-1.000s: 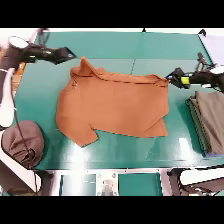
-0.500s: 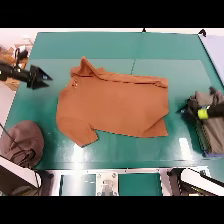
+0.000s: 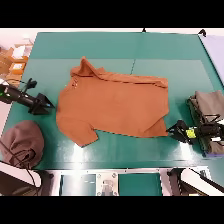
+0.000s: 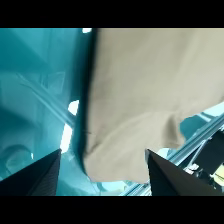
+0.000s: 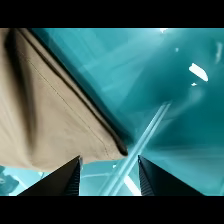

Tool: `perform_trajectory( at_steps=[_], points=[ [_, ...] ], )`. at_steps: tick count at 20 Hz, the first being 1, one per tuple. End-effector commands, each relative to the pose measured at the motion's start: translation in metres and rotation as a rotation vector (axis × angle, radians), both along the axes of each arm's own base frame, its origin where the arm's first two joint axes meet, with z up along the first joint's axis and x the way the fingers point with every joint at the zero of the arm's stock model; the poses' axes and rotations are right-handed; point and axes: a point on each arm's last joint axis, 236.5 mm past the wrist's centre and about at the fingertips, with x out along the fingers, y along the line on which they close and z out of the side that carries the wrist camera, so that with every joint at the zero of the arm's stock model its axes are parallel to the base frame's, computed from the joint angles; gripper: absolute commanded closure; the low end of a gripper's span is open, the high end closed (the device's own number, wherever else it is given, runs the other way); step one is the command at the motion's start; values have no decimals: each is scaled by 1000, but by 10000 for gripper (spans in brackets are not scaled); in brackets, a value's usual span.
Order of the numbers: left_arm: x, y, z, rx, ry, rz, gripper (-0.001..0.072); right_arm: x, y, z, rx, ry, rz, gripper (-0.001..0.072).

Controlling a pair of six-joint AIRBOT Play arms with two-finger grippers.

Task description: Fold the shirts.

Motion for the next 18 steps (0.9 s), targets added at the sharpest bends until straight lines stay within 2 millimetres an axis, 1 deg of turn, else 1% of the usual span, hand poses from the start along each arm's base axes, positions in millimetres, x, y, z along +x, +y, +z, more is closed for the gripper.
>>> perform_trajectory(
  at_steps=[1,2,5,6,7,8,9,12,13,15,16,18],
  points=[
    [-18,-14,-30,5,14,-2,112,-1,1,-4,-1,-4,-11,316],
    [-18,-17,-34,-4,8,16,112,0,2,-5,1,-8,-17,315],
    [1,-32,-27,-82,-80,63,115,10,8,-8,27,-53,-71,313],
    [4,-34,-25,-93,-86,72,233,11,12,-10,37,-64,-78,313],
    [3,-34,-24,-97,-91,65,488,8,15,-12,48,-57,-86,313],
    [3,-35,-24,-100,-93,60,666,6,18,-15,54,-56,-82,313],
    [3,-35,-23,-105,-100,53,683,3,21,-18,62,-51,-84,313],
    [6,-36,-22,-111,-109,65,684,-2,22,-26,48,-52,-83,313],
    [9,-36,-22,-110,-118,73,684,2,21,-26,43,-66,-94,313],
    [15,-38,-20,-121,-144,86,684,17,21,-21,54,-121,-123,314],
    [17,-37,-20,-120,-149,92,683,23,24,-20,57,-143,-127,313],
    [17,-37,-20,-117,-148,95,682,30,30,-23,44,-155,-110,325]
  ],
)
